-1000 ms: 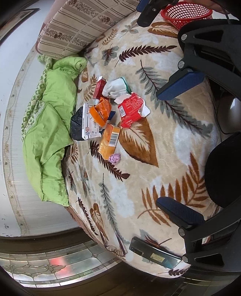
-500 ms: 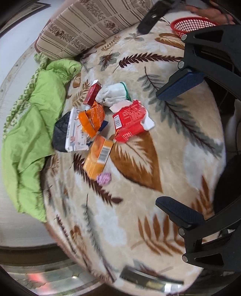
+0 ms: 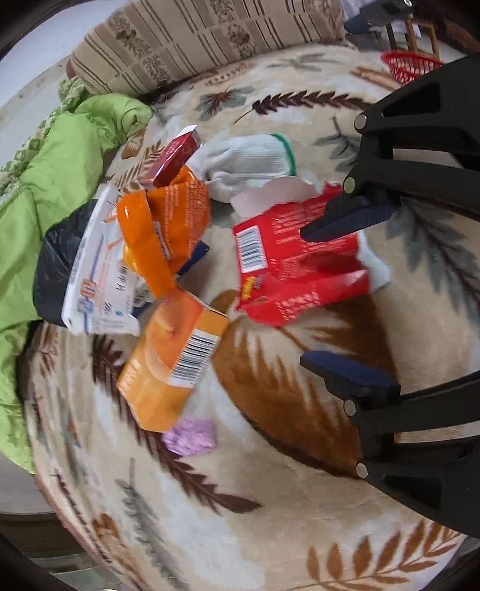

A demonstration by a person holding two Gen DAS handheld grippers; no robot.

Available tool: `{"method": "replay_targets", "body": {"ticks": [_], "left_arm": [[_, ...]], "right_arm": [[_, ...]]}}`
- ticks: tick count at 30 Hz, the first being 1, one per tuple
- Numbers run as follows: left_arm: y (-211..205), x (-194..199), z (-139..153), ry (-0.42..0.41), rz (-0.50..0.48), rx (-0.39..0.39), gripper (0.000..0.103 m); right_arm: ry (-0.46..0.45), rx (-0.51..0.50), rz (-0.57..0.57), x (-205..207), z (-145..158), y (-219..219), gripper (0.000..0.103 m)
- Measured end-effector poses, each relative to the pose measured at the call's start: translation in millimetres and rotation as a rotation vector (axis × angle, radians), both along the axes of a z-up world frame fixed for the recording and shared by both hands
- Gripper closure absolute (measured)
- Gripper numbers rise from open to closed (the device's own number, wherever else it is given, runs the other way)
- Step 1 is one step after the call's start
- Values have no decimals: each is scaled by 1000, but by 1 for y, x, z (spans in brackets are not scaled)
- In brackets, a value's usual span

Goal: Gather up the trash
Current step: 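Grasp the red torn packet with the left tool while the right tool grasps the white glove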

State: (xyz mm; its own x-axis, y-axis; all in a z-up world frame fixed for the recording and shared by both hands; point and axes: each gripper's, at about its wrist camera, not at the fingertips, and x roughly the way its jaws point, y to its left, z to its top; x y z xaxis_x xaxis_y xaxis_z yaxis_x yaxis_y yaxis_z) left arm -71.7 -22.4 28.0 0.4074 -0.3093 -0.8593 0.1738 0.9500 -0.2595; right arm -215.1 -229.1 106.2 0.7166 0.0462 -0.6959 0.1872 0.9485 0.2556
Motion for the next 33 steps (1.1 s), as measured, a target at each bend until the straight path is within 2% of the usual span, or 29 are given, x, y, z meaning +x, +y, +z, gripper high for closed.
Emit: {"method": "replay_targets", "body": {"ticks": [1,2,3,6,11,15,19,20,23,33], "left_arm": [[-5,1,1,-15,-14,6,58],[-8,2,1,-16,-24,5,76],[-10,3,0,-10,-30,-7,78],[-9,0,1,-35,-35,-4,81],[2,-15,14,-121,-65,17,84],[11,-19,17,-143,-80,34,85],[21,-19,14,-140,-73,22,84],[23,-20,13,-142,-73,19,84],[21,-23,16,-162,-80,25,85],[7,-45,37,-234,-122,46,89]], "right_arm": [[3,11,9,6,-1,-1,26],[5,18,15,14,-3,-2,26],[10,20,18,20,-5,-2,26],[28,31,39,42,-12,0,26],[92,80,68,90,-35,2,26],[131,95,84,128,-54,10,35],[210,134,88,153,-76,15,80],[218,141,85,153,-78,15,85],[175,129,84,142,-71,16,90],[83,84,81,74,-37,11,90]]}}
